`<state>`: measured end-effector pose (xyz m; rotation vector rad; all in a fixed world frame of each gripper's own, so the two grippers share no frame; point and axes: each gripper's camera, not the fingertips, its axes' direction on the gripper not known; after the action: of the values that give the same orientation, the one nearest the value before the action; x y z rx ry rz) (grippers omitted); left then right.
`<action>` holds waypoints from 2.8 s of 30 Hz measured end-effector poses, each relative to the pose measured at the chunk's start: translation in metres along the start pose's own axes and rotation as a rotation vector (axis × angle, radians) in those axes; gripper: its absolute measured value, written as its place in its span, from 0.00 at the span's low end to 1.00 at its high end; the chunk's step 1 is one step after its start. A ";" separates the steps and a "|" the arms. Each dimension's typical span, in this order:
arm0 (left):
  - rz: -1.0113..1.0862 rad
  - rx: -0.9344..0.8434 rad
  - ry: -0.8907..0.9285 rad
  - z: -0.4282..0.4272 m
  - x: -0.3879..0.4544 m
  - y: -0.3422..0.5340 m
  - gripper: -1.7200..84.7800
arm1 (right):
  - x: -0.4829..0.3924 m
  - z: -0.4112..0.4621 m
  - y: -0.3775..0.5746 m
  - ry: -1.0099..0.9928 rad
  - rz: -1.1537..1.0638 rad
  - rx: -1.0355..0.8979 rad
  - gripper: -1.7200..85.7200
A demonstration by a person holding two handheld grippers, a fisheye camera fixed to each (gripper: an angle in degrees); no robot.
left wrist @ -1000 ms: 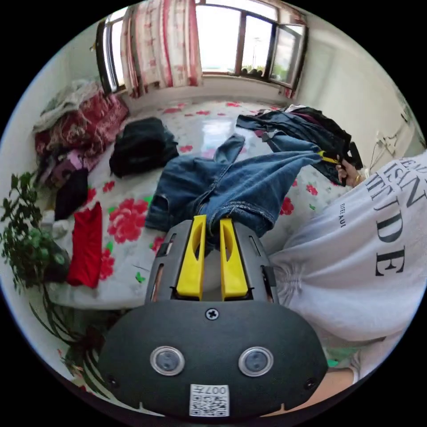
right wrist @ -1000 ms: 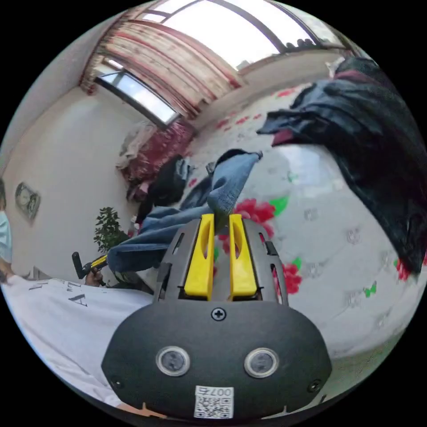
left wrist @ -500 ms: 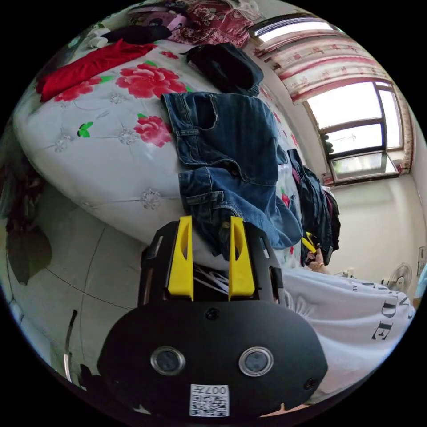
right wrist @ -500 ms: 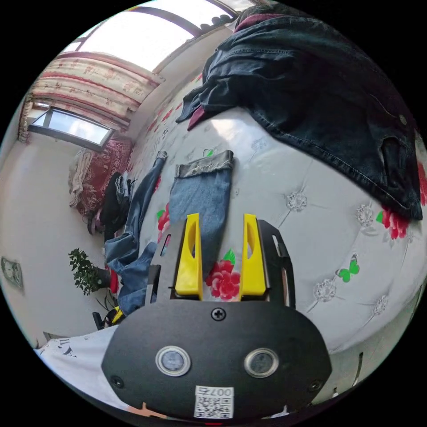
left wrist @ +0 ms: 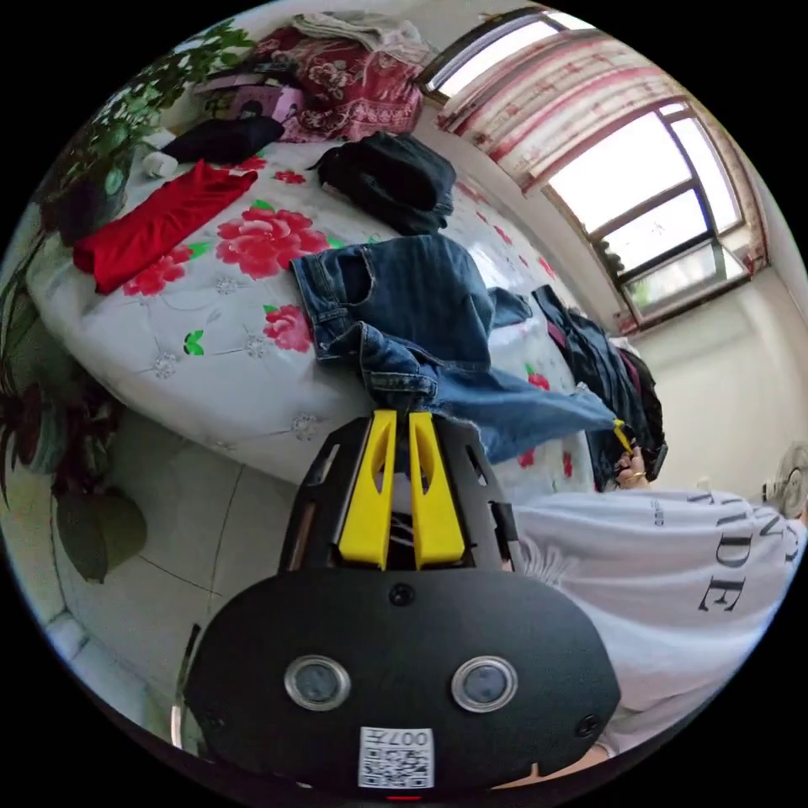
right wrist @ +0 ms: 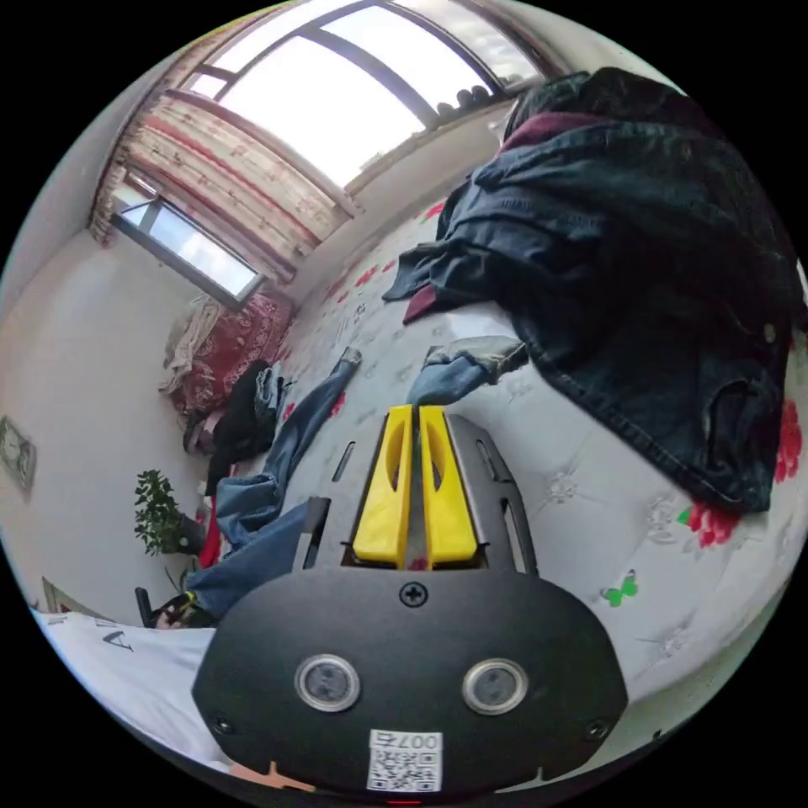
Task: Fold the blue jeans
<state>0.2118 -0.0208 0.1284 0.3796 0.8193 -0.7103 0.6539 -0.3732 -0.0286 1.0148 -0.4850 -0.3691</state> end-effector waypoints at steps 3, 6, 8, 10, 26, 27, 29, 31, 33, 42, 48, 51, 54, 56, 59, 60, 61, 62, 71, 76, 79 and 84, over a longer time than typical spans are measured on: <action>0.063 -0.134 -0.008 0.027 0.012 0.021 0.07 | 0.017 -0.035 0.033 0.215 0.000 -0.034 0.05; -0.033 -0.216 0.004 0.068 0.005 0.043 0.09 | 0.052 -0.025 0.071 0.418 0.145 -0.262 0.08; -0.071 -0.201 0.026 0.075 0.001 0.051 0.09 | 0.046 -0.036 0.092 0.459 0.159 -0.223 0.08; -0.087 -0.167 0.063 0.070 -0.003 0.055 0.10 | 0.024 -0.045 0.107 0.408 0.106 -0.145 0.08; -0.010 0.023 -0.132 0.009 -0.046 -0.039 0.12 | -0.192 0.161 0.032 -0.148 -0.256 -0.342 0.13; 0.021 0.015 -0.161 0.020 -0.043 -0.057 0.13 | -0.204 0.175 0.021 -0.175 -0.247 -0.346 0.13; 0.067 -0.006 -0.197 0.039 -0.040 -0.086 0.13 | -0.226 0.196 0.004 -0.169 -0.253 -0.344 0.13; 0.109 -0.014 -0.213 0.058 -0.038 -0.115 0.14 | -0.247 0.219 -0.014 -0.137 -0.269 -0.342 0.14; 0.149 0.000 -0.200 0.082 -0.043 -0.148 0.15 | -0.263 0.252 -0.038 -0.070 -0.261 -0.353 0.14; 0.339 -0.139 -0.252 0.178 -0.036 -0.190 0.08 | -0.191 0.357 -0.101 0.097 0.077 -0.384 0.13; 0.166 -0.079 -0.218 0.142 -0.041 -0.177 0.03 | -0.172 0.378 -0.103 0.112 0.060 -0.369 0.04; 0.028 0.033 -0.162 0.086 -0.054 -0.156 0.02 | -0.178 0.330 -0.113 -0.022 0.002 -0.239 0.02; -0.012 0.123 -0.150 0.027 -0.046 -0.129 0.02 | -0.182 0.210 -0.117 -0.176 -0.051 0.045 0.02; -0.013 0.158 -0.175 0.001 -0.034 -0.116 0.02 | -0.186 0.127 -0.108 -0.215 -0.126 0.197 0.02; 0.013 0.229 -0.208 -0.025 -0.015 -0.114 0.02 | -0.191 0.008 -0.086 -0.189 -0.213 0.410 0.02; 0.033 0.258 -0.200 -0.027 -0.009 -0.121 0.02 | -0.194 -0.026 -0.080 -0.157 -0.240 0.471 0.02; 0.049 0.264 -0.192 -0.026 -0.006 -0.127 0.02 | -0.196 -0.039 -0.078 -0.140 -0.250 0.492 0.02; 0.072 0.266 -0.169 -0.018 -0.002 -0.143 0.02 | -0.201 -0.056 -0.078 -0.110 -0.278 0.514 0.02; -0.095 0.106 -0.222 0.102 -0.003 -0.262 0.09 | -0.143 0.051 -0.151 0.320 -0.069 0.222 0.08; -0.025 0.084 -0.240 0.086 -0.007 -0.192 0.09 | -0.126 0.102 -0.085 0.179 -0.165 -0.031 0.10; -0.097 0.016 -0.183 0.075 -0.034 -0.111 0.09 | -0.161 0.143 0.001 0.082 -0.365 -0.284 0.10; -0.165 -0.056 -0.003 0.060 -0.052 0.010 0.12 | -0.253 0.192 0.131 -0.072 -0.687 -0.604 0.11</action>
<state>0.2264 -0.0253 0.2071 0.2624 0.8723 -0.8390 0.3473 -0.3185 0.1159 0.5468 -0.0526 -1.0958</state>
